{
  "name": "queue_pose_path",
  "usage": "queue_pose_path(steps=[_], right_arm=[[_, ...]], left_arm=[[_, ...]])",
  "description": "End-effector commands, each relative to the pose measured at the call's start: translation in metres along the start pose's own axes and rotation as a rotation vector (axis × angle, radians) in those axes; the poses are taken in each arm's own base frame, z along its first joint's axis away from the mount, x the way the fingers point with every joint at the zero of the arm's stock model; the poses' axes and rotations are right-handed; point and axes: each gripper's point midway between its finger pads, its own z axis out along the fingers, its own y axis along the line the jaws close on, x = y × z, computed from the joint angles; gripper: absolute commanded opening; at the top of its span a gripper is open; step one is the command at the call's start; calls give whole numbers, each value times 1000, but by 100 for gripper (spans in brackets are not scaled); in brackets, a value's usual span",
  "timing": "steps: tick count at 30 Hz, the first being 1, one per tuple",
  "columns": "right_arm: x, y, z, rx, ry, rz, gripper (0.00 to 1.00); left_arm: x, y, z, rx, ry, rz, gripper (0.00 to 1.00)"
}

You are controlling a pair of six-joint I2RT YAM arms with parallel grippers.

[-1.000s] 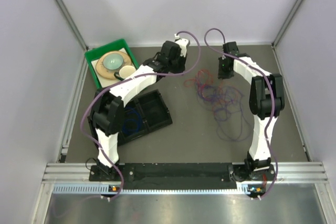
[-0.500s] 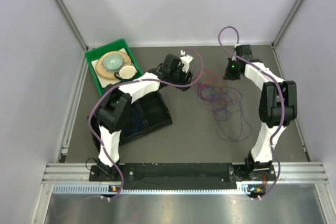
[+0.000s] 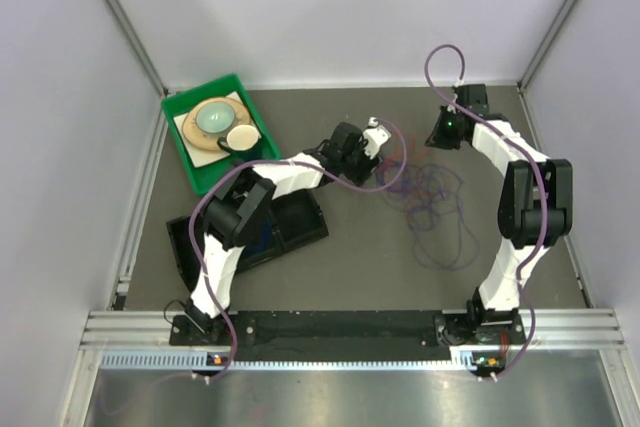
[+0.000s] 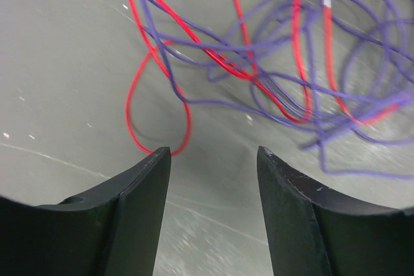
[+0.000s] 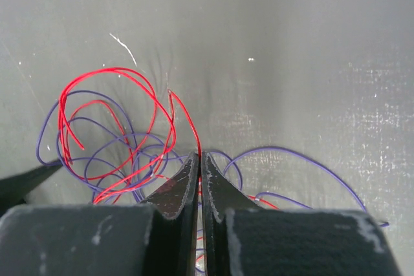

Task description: Untangle the cables

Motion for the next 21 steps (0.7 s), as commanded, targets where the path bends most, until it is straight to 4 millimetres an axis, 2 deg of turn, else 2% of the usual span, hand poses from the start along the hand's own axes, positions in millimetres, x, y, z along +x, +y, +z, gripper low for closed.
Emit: queue_pose_path(steps=[1,7,10,11,13,14,16,17,19,21], right_arm=[[-16,15,-15,-42,-60,-9,0],[-14,13,-14,-38,-55,-13,0],[-13,12,-16,-35,-55,-11,0],[-14,13,-17,-35,-59,-12,0],[-13,13,-19,-35,-61,-12,0],[-14,13,-20,-35,-65,-15,0],[-13,13,-22,-34,-69,-15,0],[-16,13,-25,-32,-81,-17,0],[-17,14,-29,-32,-89,-18,0],[-20,15,-33,-36,-101,-16,0]], left_arm=[[-32,22,8,-88,-82,73,60],[-38,24,11,-97,-104,75,56],[-39,26,15,-101,-93,78,32],[-41,28,14,-111,-96,75,3],[-49,39,5,-181,-113,57,0],[-48,39,3,-187,-114,47,0],[-65,44,-14,-213,-166,44,0],[-64,46,-19,-219,-169,41,0],[-78,50,-35,-231,-213,30,0],[-81,53,-44,-225,-223,13,0]])
